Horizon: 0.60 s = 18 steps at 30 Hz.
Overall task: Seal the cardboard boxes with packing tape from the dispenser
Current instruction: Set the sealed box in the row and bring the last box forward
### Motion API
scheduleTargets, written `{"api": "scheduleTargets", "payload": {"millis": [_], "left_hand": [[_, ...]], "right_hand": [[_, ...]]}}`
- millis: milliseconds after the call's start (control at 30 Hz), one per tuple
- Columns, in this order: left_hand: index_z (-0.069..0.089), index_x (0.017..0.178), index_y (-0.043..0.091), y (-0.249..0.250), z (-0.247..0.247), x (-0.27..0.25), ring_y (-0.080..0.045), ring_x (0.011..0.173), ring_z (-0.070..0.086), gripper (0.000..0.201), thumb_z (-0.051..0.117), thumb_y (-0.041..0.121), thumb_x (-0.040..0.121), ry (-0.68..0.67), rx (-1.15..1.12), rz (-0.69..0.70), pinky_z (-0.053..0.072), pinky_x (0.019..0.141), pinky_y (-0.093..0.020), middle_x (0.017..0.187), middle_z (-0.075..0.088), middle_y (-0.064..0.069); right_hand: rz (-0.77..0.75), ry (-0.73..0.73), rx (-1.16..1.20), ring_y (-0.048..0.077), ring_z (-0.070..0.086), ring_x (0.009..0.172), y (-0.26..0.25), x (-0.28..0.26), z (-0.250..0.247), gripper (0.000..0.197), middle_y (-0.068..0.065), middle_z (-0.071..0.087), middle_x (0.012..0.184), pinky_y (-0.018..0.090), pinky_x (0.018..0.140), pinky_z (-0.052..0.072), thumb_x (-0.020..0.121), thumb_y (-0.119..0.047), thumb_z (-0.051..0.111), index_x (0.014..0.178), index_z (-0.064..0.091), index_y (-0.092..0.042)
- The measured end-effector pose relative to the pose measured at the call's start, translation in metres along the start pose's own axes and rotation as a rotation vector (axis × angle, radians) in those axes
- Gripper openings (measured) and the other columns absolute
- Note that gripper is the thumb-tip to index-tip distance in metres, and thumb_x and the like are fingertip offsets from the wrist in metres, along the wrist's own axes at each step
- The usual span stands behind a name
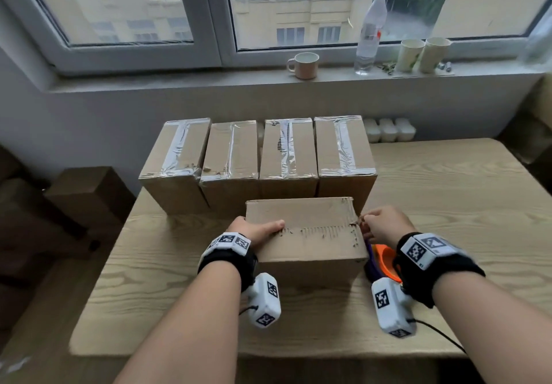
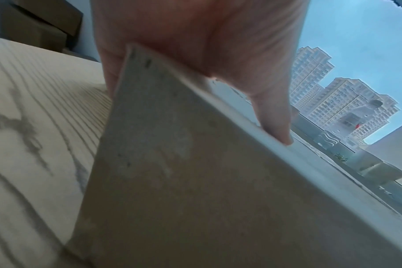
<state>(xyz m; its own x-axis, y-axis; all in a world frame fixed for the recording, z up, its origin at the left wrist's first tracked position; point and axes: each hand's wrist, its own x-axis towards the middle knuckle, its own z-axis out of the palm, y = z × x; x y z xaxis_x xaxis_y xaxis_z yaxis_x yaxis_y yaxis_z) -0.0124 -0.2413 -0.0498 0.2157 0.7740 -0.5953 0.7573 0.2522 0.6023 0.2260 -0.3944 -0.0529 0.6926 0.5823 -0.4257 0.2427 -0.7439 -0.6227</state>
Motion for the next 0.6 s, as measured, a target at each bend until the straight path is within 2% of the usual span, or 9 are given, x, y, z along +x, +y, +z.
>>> {"api": "scheduleTargets", "payload": {"millis": [33,100,167,200,267,367,467,533,600], "left_hand": [[0.058,0.123,0.015,-0.001,0.002,0.002,-0.022,0.100,0.063,0.096,0.083,0.066,0.045,0.006,-0.010,-0.005,0.051,0.089,-0.031,0.119,0.065,-0.003],[0.056,0.124,0.014,-0.003,0.005,0.005,-0.024,0.104,0.063,0.097,0.083,0.065,0.045,0.022,-0.032,-0.009,0.051,0.093,-0.034,0.121,0.064,-0.004],[0.055,0.124,0.014,-0.004,0.007,0.005,-0.024,0.104,0.062,0.094,0.084,0.062,0.049,0.034,-0.057,-0.006,0.050,0.093,-0.035,0.122,0.063,-0.005],[0.054,0.123,0.013,-0.005,0.007,0.005,-0.024,0.104,0.062,0.092,0.085,0.061,0.051,0.041,-0.064,0.000,0.050,0.093,-0.033,0.122,0.063,-0.005],[0.053,0.125,0.012,-0.005,0.008,0.003,-0.023,0.105,0.061,0.089,0.084,0.058,0.055,0.053,-0.065,0.007,0.048,0.090,-0.031,0.123,0.062,-0.006],[0.053,0.126,0.011,-0.005,0.010,0.003,-0.021,0.100,0.059,0.086,0.083,0.056,0.060,0.068,-0.063,0.011,0.045,0.083,-0.028,0.123,0.061,-0.004],[0.053,0.128,0.011,-0.005,0.010,0.001,-0.022,0.102,0.060,0.094,0.082,0.062,0.054,0.074,-0.046,0.013,0.047,0.087,-0.029,0.123,0.061,-0.004],[0.049,0.132,0.010,-0.007,0.011,0.001,-0.025,0.109,0.060,0.107,0.081,0.068,0.048,0.082,-0.027,-0.007,0.048,0.093,-0.033,0.127,0.060,-0.005],[0.047,0.133,0.009,-0.007,0.011,0.000,-0.026,0.111,0.059,0.106,0.080,0.067,0.051,0.092,-0.014,-0.010,0.047,0.091,-0.033,0.128,0.058,-0.006]], "right_hand": [[0.016,0.024,-0.019,0.040,0.067,0.086,0.007,0.002,-0.002,0.024,0.020,0.071,0.082,0.050,0.083,0.055,0.078,-0.022,0.052,0.071,0.068,-0.004],[0.041,0.061,-0.104,0.038,0.067,0.085,0.016,-0.004,-0.007,0.025,0.020,0.071,0.081,0.041,0.081,0.055,0.080,-0.020,0.054,0.068,0.069,-0.005],[0.060,0.076,-0.205,0.036,0.065,0.089,0.025,-0.007,-0.011,0.023,0.018,0.072,0.087,0.031,0.073,0.048,0.084,-0.020,0.058,0.070,0.070,-0.007],[0.075,0.075,-0.247,0.036,0.064,0.092,0.030,-0.007,-0.012,0.023,0.018,0.071,0.091,0.029,0.070,0.043,0.086,-0.023,0.059,0.074,0.071,-0.007],[0.085,0.065,-0.304,0.035,0.062,0.093,0.040,-0.004,-0.010,0.033,0.019,0.069,0.094,0.029,0.065,0.039,0.087,-0.035,0.062,0.080,0.072,-0.005],[0.126,0.019,-0.363,0.033,0.058,0.083,0.052,-0.002,-0.003,0.047,0.014,0.058,0.077,0.029,0.059,0.035,0.082,-0.050,0.068,0.060,0.054,-0.011],[0.146,-0.023,-0.401,0.028,0.051,0.070,0.060,-0.002,0.002,0.051,0.006,0.049,0.062,0.029,0.050,0.031,0.076,-0.052,0.074,0.057,0.046,-0.013],[0.153,-0.059,-0.417,0.025,0.048,0.061,0.065,0.000,0.008,0.051,0.005,0.046,0.059,0.029,0.046,0.027,0.073,-0.050,0.076,0.058,0.046,-0.013],[0.132,-0.076,-0.441,0.022,0.047,0.055,0.066,0.000,0.014,0.050,0.005,0.046,0.058,0.028,0.045,0.028,0.071,-0.047,0.079,0.059,0.044,-0.015]]}}
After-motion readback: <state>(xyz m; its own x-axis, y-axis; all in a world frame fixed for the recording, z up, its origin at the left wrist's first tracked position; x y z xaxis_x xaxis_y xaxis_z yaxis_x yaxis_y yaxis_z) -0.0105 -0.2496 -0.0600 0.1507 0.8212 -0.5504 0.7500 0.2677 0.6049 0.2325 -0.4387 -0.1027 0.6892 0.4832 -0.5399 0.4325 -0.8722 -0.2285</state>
